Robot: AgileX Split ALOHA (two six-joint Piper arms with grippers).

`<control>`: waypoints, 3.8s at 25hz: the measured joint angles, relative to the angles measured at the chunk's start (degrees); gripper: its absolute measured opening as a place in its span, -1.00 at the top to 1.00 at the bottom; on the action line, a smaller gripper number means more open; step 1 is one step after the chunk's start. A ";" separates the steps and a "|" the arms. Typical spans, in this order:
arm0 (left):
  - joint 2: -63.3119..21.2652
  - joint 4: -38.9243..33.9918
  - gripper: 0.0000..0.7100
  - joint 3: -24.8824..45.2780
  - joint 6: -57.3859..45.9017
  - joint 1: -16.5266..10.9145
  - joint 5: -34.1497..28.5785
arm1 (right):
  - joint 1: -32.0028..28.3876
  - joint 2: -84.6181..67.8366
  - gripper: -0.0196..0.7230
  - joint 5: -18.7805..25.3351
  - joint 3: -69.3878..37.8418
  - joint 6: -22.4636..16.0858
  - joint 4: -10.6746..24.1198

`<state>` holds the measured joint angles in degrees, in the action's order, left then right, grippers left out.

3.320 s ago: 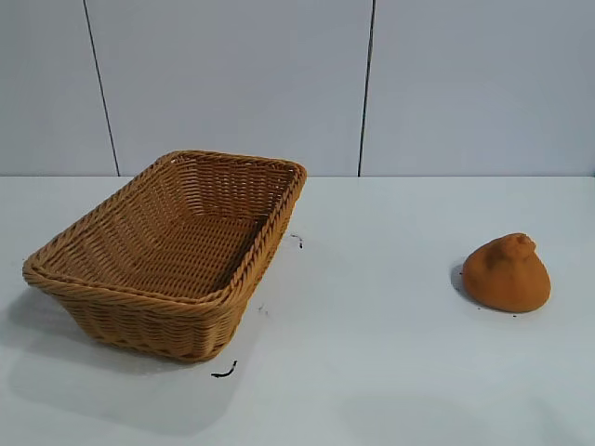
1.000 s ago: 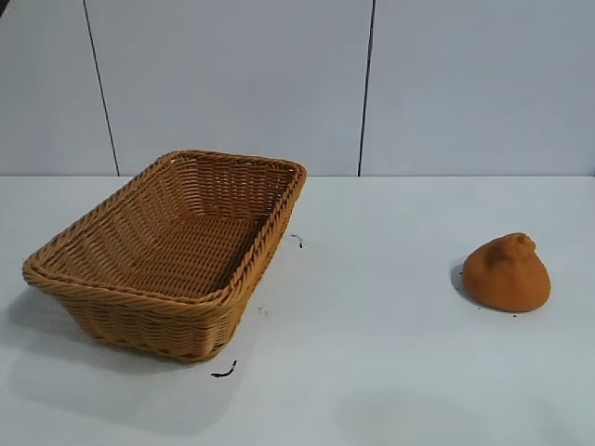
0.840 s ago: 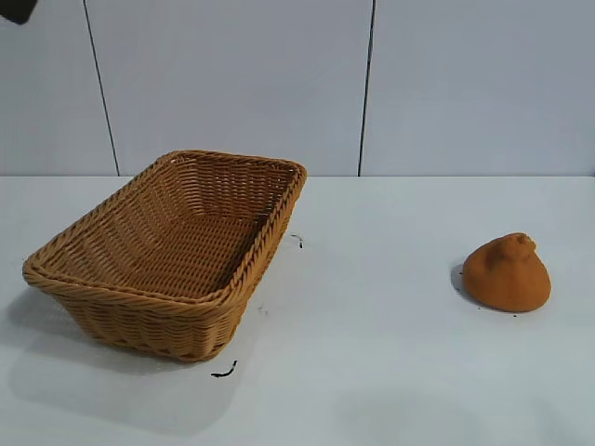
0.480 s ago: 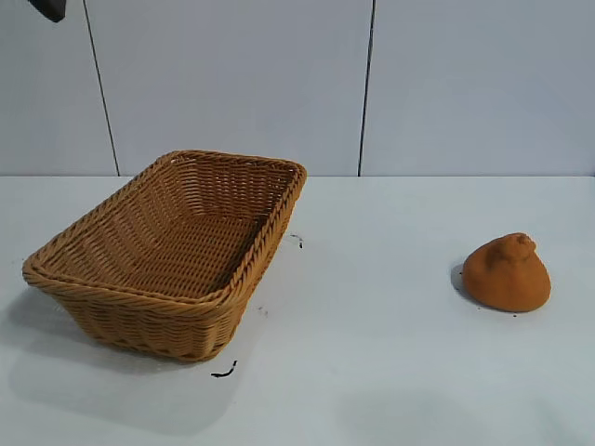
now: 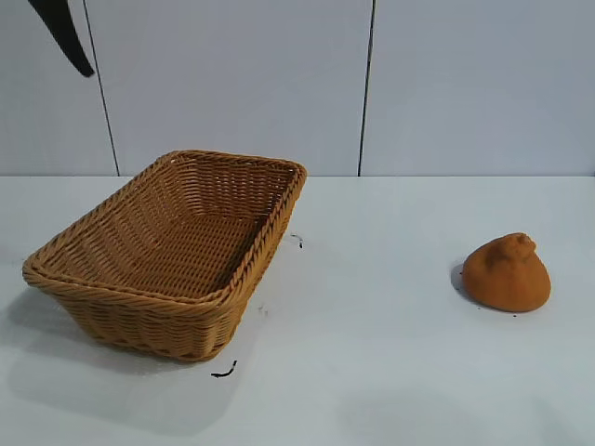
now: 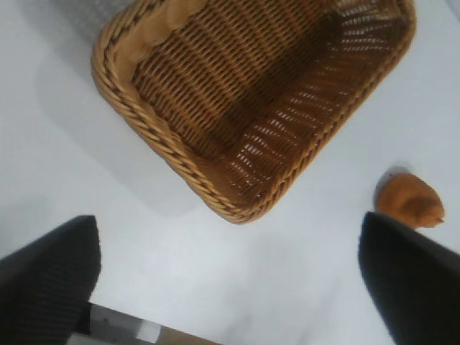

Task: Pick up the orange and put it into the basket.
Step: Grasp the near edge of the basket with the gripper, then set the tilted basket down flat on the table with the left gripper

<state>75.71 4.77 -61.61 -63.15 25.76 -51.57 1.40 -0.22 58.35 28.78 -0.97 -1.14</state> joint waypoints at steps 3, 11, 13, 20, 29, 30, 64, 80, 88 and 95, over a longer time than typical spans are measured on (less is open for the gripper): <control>3.11 0.44 -0.96 0.00 -2.97 0.00 0.07 | 0.00 0.00 -0.70 0.00 0.00 0.00 0.00; 11.48 0.71 -0.96 0.00 -12.46 0.00 1.93 | 0.00 0.00 -0.70 0.00 0.00 0.00 0.00; 13.70 1.55 -0.96 0.00 -13.64 0.00 2.71 | 0.00 0.00 -0.70 0.00 0.00 0.00 0.00; 20.67 3.22 -0.96 -0.26 -16.52 0.00 6.24 | 0.00 0.00 -0.70 0.00 0.00 0.00 0.00; 26.61 3.22 -0.96 0.03 -18.14 0.00 7.68 | 0.00 0.00 -0.70 0.04 0.00 0.00 0.00; 26.75 3.16 -0.96 0.61 -18.40 0.00 8.49 | 0.00 0.00 -0.70 0.04 0.00 0.00 0.00; 29.50 3.56 -0.52 6.31 -18.71 0.00 20.67 | 0.00 0.00 -0.70 -0.02 0.00 0.00 0.00; 29.50 3.89 0.75 5.97 -22.65 -0.05 20.78 | 0.00 0.00 -0.70 -0.02 0.00 0.00 0.00; 28.25 3.84 0.75 -1.43 -13.12 -5.31 12.36 | 0.00 0.00 -0.70 -0.02 0.00 0.00 0.00; 28.97 7.70 0.75 -9.41 3.21 -10.03 7.42 | 0.00 0.00 -0.70 0.04 0.00 0.00 0.00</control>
<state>104.67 12.48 -71.02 -59.94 15.72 -44.15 1.40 -0.22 58.39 28.78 -0.97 -1.14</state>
